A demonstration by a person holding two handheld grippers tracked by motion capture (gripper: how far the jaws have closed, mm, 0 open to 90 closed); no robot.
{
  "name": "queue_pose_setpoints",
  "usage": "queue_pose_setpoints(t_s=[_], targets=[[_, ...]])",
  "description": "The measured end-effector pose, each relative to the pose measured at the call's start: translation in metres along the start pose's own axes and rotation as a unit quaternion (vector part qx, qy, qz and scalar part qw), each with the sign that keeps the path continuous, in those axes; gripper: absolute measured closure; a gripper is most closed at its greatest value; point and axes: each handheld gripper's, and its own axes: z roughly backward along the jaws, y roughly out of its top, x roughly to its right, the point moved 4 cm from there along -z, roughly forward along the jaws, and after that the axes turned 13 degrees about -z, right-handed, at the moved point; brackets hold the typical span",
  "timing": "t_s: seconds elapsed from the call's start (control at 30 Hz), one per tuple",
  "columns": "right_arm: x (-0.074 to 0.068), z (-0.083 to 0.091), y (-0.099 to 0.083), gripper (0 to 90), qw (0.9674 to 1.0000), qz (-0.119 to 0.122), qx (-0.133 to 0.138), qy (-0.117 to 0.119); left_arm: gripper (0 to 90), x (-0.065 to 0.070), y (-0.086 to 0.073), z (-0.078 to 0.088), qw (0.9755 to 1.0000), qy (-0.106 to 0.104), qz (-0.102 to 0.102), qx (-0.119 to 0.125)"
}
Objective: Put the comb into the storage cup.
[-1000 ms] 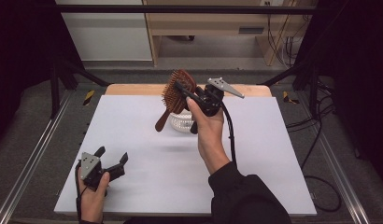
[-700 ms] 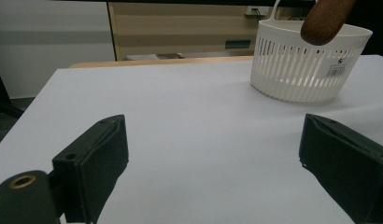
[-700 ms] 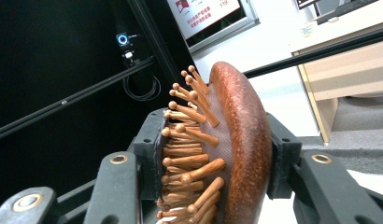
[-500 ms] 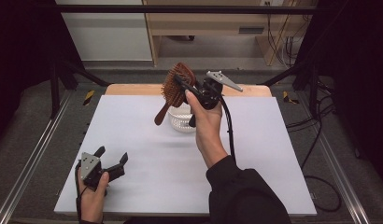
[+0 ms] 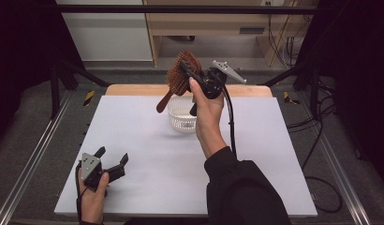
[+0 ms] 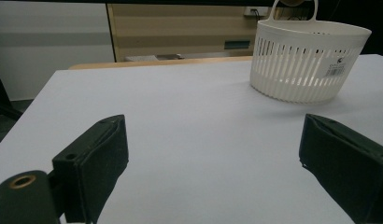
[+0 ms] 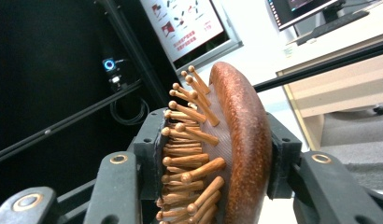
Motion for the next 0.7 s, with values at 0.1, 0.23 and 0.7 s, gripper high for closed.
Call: queue_pose_setpoints(t_s=[0.1,0.23,0.7], targets=[[0.001,-0.001,0.006,50.8,1.0,0.001,0.008,-0.005,8.2,0.0,0.0,0.0,1.0,0.0,0.001,0.001],[0.003,-0.001,0.012,50.8,0.9998,0.002,0.016,-0.008,8.2,0.0,0.0,0.0,1.0,0.001,0.0,0.0],[0.014,0.005,0.026,50.8,0.999,0.0,0.039,-0.023,8.2,0.0,0.0,-0.001,1.0,-0.001,-0.002,0.0]])
